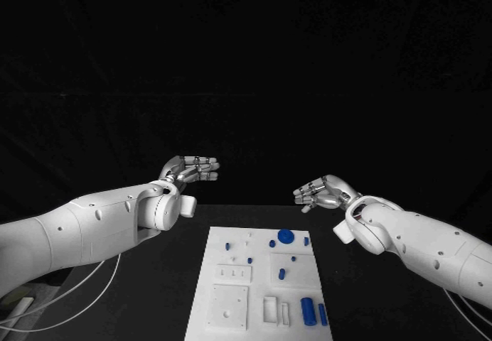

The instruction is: Assemble the parts on the task board

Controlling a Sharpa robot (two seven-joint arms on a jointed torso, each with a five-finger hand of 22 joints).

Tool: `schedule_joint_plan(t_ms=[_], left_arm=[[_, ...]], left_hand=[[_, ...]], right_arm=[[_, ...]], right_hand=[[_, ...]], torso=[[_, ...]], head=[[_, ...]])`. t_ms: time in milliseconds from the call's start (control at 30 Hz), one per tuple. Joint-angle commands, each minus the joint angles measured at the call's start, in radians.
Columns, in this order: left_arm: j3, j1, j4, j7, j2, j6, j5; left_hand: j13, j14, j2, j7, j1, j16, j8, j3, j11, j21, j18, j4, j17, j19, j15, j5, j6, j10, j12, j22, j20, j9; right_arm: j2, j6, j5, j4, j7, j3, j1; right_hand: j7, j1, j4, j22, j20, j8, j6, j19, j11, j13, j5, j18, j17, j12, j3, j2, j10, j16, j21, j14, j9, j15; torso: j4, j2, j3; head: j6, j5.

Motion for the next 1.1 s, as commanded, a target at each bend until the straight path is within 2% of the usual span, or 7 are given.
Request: schedule_joint_plan(t_ms=[33,67,267,400,533,733,1100], left_arm=[[0.004,0.01,0.053,0.014,-0.025,0.028,-0.06],[0.005,0.012,0.066,0.014,-0.032,0.031,-0.064],[0.011,0.024,0.159,0.014,-0.083,0.05,-0.091],[0.014,0.03,0.209,0.02,-0.109,0.052,-0.1],[0.022,0.033,0.25,0.034,-0.13,0.044,-0.105],[0.032,0.037,0.292,0.04,-0.151,0.044,-0.123],[0.037,0.051,0.35,0.035,-0.177,0.04,-0.132]], left_hand=[[0.0,0.009,-0.003,0.001,-0.019,-0.009,-0.004,0.011,-0.001,0.015,-0.018,-0.02,0.0,-0.01,0.002,-0.001,0.004,0.005,-0.001,0.007,-0.006,-0.001],[0.0,0.019,0.001,0.001,-0.066,-0.021,-0.004,0.047,0.0,0.06,-0.018,-0.073,0.001,-0.037,0.001,-0.001,0.002,0.005,-0.001,0.023,-0.006,0.0],[0.0,0.019,-0.002,0.004,-0.088,-0.017,-0.004,0.045,0.002,0.066,-0.018,-0.082,0.001,-0.039,0.002,-0.004,-0.008,-0.002,-0.001,0.019,-0.004,-0.001],[0.0,0.012,0.0,0.004,-0.095,-0.018,-0.004,0.044,0.004,0.061,-0.017,-0.087,0.001,-0.04,0.004,-0.005,-0.009,-0.006,-0.001,0.01,-0.001,-0.001],[0.0,0.015,-0.004,0.003,-0.1,-0.019,-0.004,0.039,0.002,0.062,-0.016,-0.09,0.0,-0.034,0.004,-0.009,-0.009,-0.003,-0.001,0.006,-0.001,-0.001],[0.0,-0.01,-0.005,0.002,-0.104,-0.026,-0.004,0.029,0.003,0.048,-0.013,-0.093,-0.004,-0.035,0.013,-0.01,-0.008,-0.004,-0.001,-0.009,0.007,-0.002],[0.002,-0.062,-0.025,0.019,-0.089,-0.026,-0.005,-0.007,0.036,-0.001,-0.005,-0.07,-0.004,-0.039,0.037,-0.013,-0.05,-0.104,0.001,-0.052,0.032,-0.003]], right_arm=[[0.002,-0.02,-0.36,0.02,-0.012,0.001,0.003],[0.002,-0.023,-0.393,0.024,-0.023,0.001,0.004],[0.008,-0.045,-0.613,0.053,-0.124,0.002,0.008],[0.016,-0.055,-0.721,0.07,-0.174,0.002,0.009],[0.022,-0.057,-0.802,0.09,-0.205,0.002,0.009],[0.032,-0.06,-0.898,0.111,-0.25,0.002,0.009],[0.055,-0.055,-1.014,0.113,-0.325,0.002,0.002]], right_hand=[[-0.005,0.002,0.001,0.024,-0.019,-0.004,0.018,0.036,-0.007,0.0,0.009,0.011,0.064,0.0,-0.014,-0.012,0.019,0.077,0.041,0.047,-0.001,-0.012],[-0.008,0.003,0.0,0.037,-0.029,-0.004,0.023,0.063,-0.011,0.001,0.015,0.016,0.093,0.0,-0.018,-0.013,0.024,0.124,0.066,0.051,0.0,-0.017],[-0.015,-0.02,0.0,0.138,-0.042,-0.005,0.029,0.106,-0.017,0.0,0.009,0.039,0.298,0.0,0.002,-0.028,0.03,0.443,0.209,0.038,-0.001,-0.023],[-0.018,-0.04,0.001,0.215,-0.031,-0.006,0.034,0.097,-0.018,0.0,0.014,0.061,0.389,0.0,0.049,-0.05,0.033,0.579,0.287,0.007,-0.001,-0.02],[-0.021,-0.045,0.001,0.241,-0.029,-0.005,0.042,0.089,-0.02,0.0,0.014,0.063,0.392,0.0,0.062,-0.061,0.038,0.599,0.3,0.001,-0.001,-0.019],[-0.021,-0.048,0.001,0.256,-0.044,-0.005,0.031,0.107,-0.011,0.0,0.004,0.04,0.4,0.0,0.069,-0.075,0.002,0.63,0.306,0.0,-0.002,-0.012],[-0.02,-0.029,0.009,0.274,-0.039,-0.006,0.012,0.159,0.009,0.0,-0.018,0.03,0.39,0.001,0.011,-0.094,-0.087,0.673,0.295,-0.015,-0.002,0.0]], torso=[[0.0076,0.036,-0.0012],[0.009,0.039,-0.0015],[0.0196,0.066,-0.0019],[0.0262,0.08,-0.0046],[0.0313,0.091,-0.0061],[0.0375,0.105,-0.01],[0.048,0.13,-0.0127]], head=[[0.01,-0.009],[0.008,-0.01],[0.007,-0.018],[0.005,-0.019],[0.009,-0.02],[0.009,-0.02],[0.016,-0.02]])
